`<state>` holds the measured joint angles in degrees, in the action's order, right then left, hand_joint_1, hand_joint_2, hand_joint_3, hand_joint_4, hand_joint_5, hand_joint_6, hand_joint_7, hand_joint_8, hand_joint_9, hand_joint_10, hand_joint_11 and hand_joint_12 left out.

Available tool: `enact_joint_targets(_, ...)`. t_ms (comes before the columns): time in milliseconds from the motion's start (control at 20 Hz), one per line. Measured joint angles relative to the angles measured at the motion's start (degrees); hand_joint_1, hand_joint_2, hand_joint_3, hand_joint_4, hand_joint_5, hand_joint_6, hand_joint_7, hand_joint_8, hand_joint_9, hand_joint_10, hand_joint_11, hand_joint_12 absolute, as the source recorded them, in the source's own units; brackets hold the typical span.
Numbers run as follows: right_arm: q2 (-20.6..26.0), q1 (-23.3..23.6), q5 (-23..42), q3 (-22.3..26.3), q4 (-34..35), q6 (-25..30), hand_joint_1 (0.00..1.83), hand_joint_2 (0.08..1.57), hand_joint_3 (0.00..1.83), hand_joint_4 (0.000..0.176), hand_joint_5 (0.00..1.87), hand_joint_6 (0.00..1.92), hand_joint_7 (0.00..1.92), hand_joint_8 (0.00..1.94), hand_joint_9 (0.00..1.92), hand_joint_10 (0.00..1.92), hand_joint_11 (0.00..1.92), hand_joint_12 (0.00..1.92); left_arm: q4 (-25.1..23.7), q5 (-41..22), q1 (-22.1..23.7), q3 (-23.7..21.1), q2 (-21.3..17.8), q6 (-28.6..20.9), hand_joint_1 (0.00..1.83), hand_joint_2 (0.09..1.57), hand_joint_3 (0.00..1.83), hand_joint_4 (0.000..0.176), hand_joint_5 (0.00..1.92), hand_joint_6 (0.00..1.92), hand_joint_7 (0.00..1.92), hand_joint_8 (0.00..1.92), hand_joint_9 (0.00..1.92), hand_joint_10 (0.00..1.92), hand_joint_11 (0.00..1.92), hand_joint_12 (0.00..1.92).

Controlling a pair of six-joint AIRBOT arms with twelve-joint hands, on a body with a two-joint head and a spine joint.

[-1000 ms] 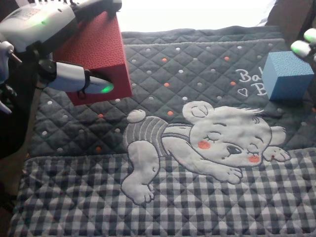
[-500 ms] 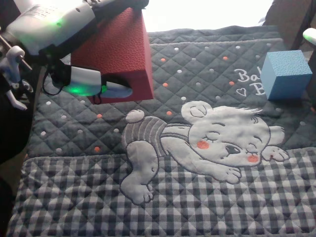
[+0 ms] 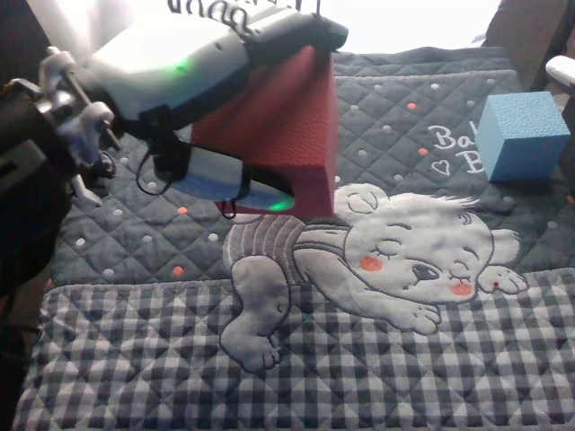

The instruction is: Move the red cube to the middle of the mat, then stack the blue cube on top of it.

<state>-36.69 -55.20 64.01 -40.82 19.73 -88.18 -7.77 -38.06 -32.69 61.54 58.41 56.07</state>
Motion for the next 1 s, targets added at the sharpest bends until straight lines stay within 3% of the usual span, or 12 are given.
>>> enact_joint_targets(150,0.0,0.0,0.0,0.0,0.0,0.0,0.4,1.35,0.0,0.019,0.0,0.0,0.0,0.0,0.0,0.0,0.0,0.0,-2.8,2.2,1.2,0.3,1.8,-1.1,1.22,1.08,0.0,0.015,0.31,0.27,0.15,0.92,0.21,1.44,0.18,1.76)
enact_joint_targets(200,0.0,0.0,0.0,0.0,0.1,0.0,0.44,1.35,0.0,0.0,0.0,0.0,0.0,0.0,0.0,0.0,0.0,0.0,-3.8,2.9,1.2,0.5,2.6,-1.9,1.13,1.07,0.0,0.021,0.25,0.39,0.1,0.96,0.17,1.47,0.16,1.81)
enact_joint_targets(400,-0.1,-0.1,0.0,0.0,0.0,0.0,0.45,1.35,0.0,0.0,0.0,0.0,0.0,0.0,0.0,0.0,0.0,0.0,-6.6,5.6,1.0,0.9,5.0,-3.4,1.14,1.07,0.0,0.046,0.1,0.73,0.05,1.06,0.17,1.51,0.25,1.8)
enact_joint_targets(450,-0.1,-0.2,0.0,0.0,0.0,0.0,0.44,1.34,0.0,0.0,0.0,0.0,0.0,0.0,0.0,0.0,0.0,0.0,-6.9,6.2,1.0,0.9,5.2,-3.4,1.06,1.11,0.0,0.056,0.04,0.75,0.09,0.69,0.14,1.32,0.18,1.72)
enact_joint_targets(500,-0.1,-0.2,0.0,0.0,0.2,0.0,0.44,1.34,0.0,0.0,0.0,0.0,0.0,0.0,0.0,0.0,0.0,0.0,-7.1,6.7,1.0,1.0,5.4,-3.4,1.06,1.11,0.0,0.056,0.04,0.75,0.09,0.69,0.14,1.32,0.18,1.72)
enact_joint_targets(550,-0.1,-0.2,0.0,0.0,0.4,0.0,0.43,1.35,0.0,0.0,0.0,0.0,0.0,0.0,0.0,0.0,0.0,0.0,-7.1,7.5,1.0,1.3,5.8,-3.4,1.04,1.09,0.0,0.049,0.07,0.61,0.14,0.21,0.12,1.0,0.1,1.65)
enact_joint_targets(600,-0.1,-0.2,0.0,0.0,0.4,0.0,0.43,1.35,0.0,0.0,0.0,0.0,0.0,0.0,0.0,0.0,0.0,0.0,-7.3,7.6,1.0,1.3,5.8,-3.4,1.04,1.09,0.0,0.049,0.07,0.61,0.14,0.21,0.12,1.0,0.1,1.65)
enact_joint_targets(650,-0.1,-0.2,0.0,0.0,0.4,0.0,0.44,1.35,0.0,0.0,0.0,0.0,0.0,0.0,0.0,0.0,0.0,0.0,-7.6,8.5,1.0,1.3,6.3,-3.3,0.97,1.04,0.0,0.031,0.12,0.2,0.14,0.02,0.13,0.58,0.0,1.51)
enact_joint_targets(700,-0.2,-0.2,0.0,0.0,0.4,0.0,0.43,1.35,0.0,0.0,0.0,0.0,0.0,0.0,0.0,0.0,0.0,0.0,-7.8,8.9,0.9,1.3,6.6,-3.4,0.87,1.03,0.0,0.05,0.07,0.09,0.08,0.0,0.07,0.46,0.0,1.27)
enact_joint_targets(900,-0.3,-0.2,0.0,0.0,0.5,0.0,0.45,1.35,0.0,0.0,0.0,0.0,0.0,0.0,0.0,0.0,0.0,0.0,-8.3,9.6,0.9,1.6,6.8,-3.4,0.8,0.95,0.0,0.063,0.01,0.01,0.0,0.0,0.03,0.13,0.0,0.75)
enact_joint_targets(950,-0.3,-0.2,0.0,0.0,0.4,0.0,0.45,1.35,0.0,0.0,0.0,0.0,0.0,0.0,0.0,0.0,0.0,0.0,-8.1,9.6,0.9,1.7,6.8,-3.4,0.79,0.93,0.0,0.075,0.0,0.0,0.0,0.0,0.0,0.01,0.0,0.41)
enact_joint_targets(1000,-0.3,-0.2,0.0,0.0,0.4,0.0,0.43,1.35,0.0,0.0,0.0,0.0,0.0,0.0,0.0,0.0,0.0,0.0,-8.1,9.9,0.8,1.7,6.8,-3.4,0.78,0.9,0.0,0.098,0.0,0.0,0.0,0.0,0.0,0.0,0.0,0.35)
